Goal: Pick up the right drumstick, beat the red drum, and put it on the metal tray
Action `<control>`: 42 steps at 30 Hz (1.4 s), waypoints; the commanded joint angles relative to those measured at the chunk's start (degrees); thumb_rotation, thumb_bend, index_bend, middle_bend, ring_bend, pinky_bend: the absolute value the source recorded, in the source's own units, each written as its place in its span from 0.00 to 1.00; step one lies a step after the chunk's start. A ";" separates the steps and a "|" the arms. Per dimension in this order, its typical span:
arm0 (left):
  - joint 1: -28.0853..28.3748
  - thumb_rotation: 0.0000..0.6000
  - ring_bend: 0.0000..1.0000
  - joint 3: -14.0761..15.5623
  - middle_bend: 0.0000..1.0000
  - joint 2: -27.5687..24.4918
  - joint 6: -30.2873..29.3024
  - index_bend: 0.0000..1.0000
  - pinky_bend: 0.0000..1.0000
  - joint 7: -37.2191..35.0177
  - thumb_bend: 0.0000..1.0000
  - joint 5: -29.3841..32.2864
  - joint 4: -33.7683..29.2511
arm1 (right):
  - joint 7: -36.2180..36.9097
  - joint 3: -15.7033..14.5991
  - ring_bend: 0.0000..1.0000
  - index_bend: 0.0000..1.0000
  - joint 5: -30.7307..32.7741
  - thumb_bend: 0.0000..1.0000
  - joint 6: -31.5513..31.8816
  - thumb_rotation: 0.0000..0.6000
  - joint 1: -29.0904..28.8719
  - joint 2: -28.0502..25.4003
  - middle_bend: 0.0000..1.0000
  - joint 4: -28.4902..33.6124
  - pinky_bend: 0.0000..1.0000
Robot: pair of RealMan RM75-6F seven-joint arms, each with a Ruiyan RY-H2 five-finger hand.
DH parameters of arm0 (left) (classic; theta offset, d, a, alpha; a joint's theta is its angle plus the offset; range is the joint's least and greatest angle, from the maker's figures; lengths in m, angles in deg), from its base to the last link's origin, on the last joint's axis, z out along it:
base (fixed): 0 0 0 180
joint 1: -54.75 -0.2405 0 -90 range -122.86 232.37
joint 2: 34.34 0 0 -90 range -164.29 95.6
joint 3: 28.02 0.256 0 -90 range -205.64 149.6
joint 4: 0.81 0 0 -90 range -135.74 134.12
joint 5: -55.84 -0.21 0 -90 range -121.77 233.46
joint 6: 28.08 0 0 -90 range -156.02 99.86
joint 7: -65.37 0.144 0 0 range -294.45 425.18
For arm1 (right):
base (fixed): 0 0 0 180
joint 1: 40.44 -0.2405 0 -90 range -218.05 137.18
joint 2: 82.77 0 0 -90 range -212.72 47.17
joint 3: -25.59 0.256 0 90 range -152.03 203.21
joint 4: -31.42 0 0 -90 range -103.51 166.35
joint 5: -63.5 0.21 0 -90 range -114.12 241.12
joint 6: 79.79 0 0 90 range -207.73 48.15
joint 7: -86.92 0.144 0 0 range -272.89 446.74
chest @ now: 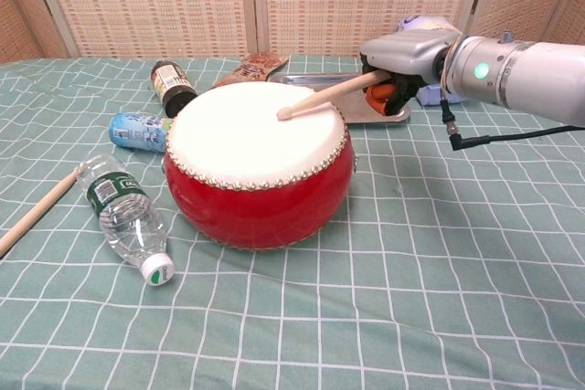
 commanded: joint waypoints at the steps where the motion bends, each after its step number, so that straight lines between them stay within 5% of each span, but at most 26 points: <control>1: 0.02 1.00 0.00 -0.03 0.00 -0.04 -0.03 0.00 0.03 0.06 0.28 -0.03 -0.07 | 5.15 2.31 1.00 1.00 0.29 1.00 3.33 1.00 0.87 -0.33 1.00 3.47 1.00; 5: 0.04 1.00 0.00 -0.09 0.00 -0.18 -0.29 0.00 0.03 -0.01 0.28 -0.25 -0.16 | 18.54 5.44 1.00 1.00 -5.95 1.00 6.84 1.00 3.57 -0.43 1.00 4.41 1.00; 9: 0.07 1.00 0.00 -0.06 0.00 -0.19 -0.33 0.00 0.03 -0.11 0.28 -0.41 -0.18 | 21.50 5.13 1.00 1.00 -8.40 1.00 5.96 1.00 3.82 -1.53 1.00 3.80 1.00; 21: -0.04 1.00 0.00 0.03 0.00 -0.15 -0.14 0.00 0.03 -0.30 0.28 -0.15 0.06 | -1.28 -2.81 1.00 1.00 -5.99 1.00 1.20 1.00 0.05 0.14 1.00 -1.56 1.00; 24: -0.03 1.00 0.00 0.13 0.00 -0.06 -0.07 0.00 0.03 -0.34 0.28 -0.25 0.09 | -3.24 -2.62 1.00 1.00 -4.51 1.00 2.38 1.00 0.21 1.35 1.00 -1.90 1.00; 30: -0.16 1.00 0.00 0.04 0.00 -0.11 -0.20 0.00 0.03 -0.38 0.28 -0.03 0.23 | 18.73 5.19 1.00 1.00 -7.49 1.00 10.24 1.00 4.40 4.13 1.00 -0.10 1.00; 34: -0.03 1.00 0.00 0.03 0.00 -0.14 -0.13 0.00 0.03 -0.24 0.28 -0.20 0.08 | 29.81 7.53 1.00 1.00 -7.92 1.00 9.39 1.00 6.00 3.84 1.00 0.44 1.00; 42: 0.07 1.00 0.00 0.03 0.00 -0.12 0.08 0.00 0.03 -0.02 0.28 -0.13 -0.04 | 20.22 3.31 1.00 1.00 -9.66 1.00 4.81 1.00 3.84 2.34 1.00 -1.53 1.00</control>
